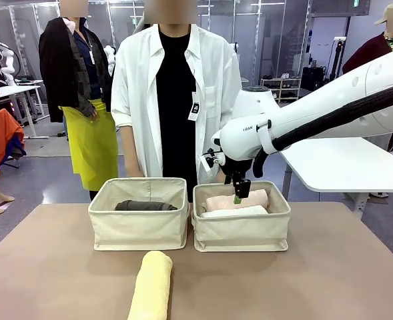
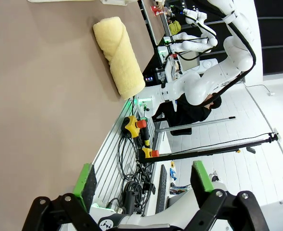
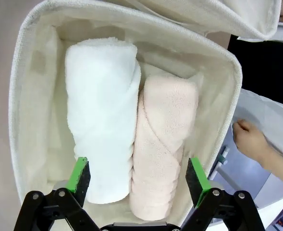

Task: Divide the towels into two baskets.
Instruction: Pick up one hotel-folded towel from the bottom of the table and place it in the Fabric basket indicated by the person.

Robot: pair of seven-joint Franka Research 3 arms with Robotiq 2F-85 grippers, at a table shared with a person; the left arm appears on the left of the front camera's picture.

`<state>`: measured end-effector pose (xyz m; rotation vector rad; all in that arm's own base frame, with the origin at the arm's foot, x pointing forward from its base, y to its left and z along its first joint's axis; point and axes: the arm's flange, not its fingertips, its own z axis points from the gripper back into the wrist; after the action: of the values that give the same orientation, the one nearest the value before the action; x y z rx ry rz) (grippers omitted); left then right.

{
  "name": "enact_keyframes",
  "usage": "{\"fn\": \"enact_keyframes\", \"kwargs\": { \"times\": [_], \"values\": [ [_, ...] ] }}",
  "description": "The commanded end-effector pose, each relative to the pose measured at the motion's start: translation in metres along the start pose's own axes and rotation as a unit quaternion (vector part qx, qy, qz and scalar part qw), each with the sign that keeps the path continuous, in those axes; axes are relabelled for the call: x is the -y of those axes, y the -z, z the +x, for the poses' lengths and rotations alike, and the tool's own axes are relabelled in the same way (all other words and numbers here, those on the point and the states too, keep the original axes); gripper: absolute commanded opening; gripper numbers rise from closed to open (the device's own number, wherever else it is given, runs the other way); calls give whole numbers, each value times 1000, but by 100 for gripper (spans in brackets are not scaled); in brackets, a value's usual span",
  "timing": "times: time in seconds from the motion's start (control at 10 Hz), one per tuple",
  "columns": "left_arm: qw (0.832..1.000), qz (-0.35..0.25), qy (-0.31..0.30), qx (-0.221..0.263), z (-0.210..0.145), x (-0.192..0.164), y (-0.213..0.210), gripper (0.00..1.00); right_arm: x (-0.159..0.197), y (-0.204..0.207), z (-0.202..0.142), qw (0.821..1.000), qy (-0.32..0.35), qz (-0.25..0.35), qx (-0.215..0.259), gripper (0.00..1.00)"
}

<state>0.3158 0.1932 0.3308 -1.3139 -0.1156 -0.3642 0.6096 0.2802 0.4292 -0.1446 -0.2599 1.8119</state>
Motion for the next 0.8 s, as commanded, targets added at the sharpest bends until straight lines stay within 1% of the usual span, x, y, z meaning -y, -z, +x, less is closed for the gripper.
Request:
{"fn": "enact_keyframes", "kwargs": {
  "times": [0.0,0.7],
  "values": [
    [1000,5,-5,-2,-2,6,-3,100,4,2,3,1000,-8,0,3,100],
    [1000,5,-5,-2,-2,6,-3,100,4,2,3,1000,-8,0,3,100]
  ]
}}
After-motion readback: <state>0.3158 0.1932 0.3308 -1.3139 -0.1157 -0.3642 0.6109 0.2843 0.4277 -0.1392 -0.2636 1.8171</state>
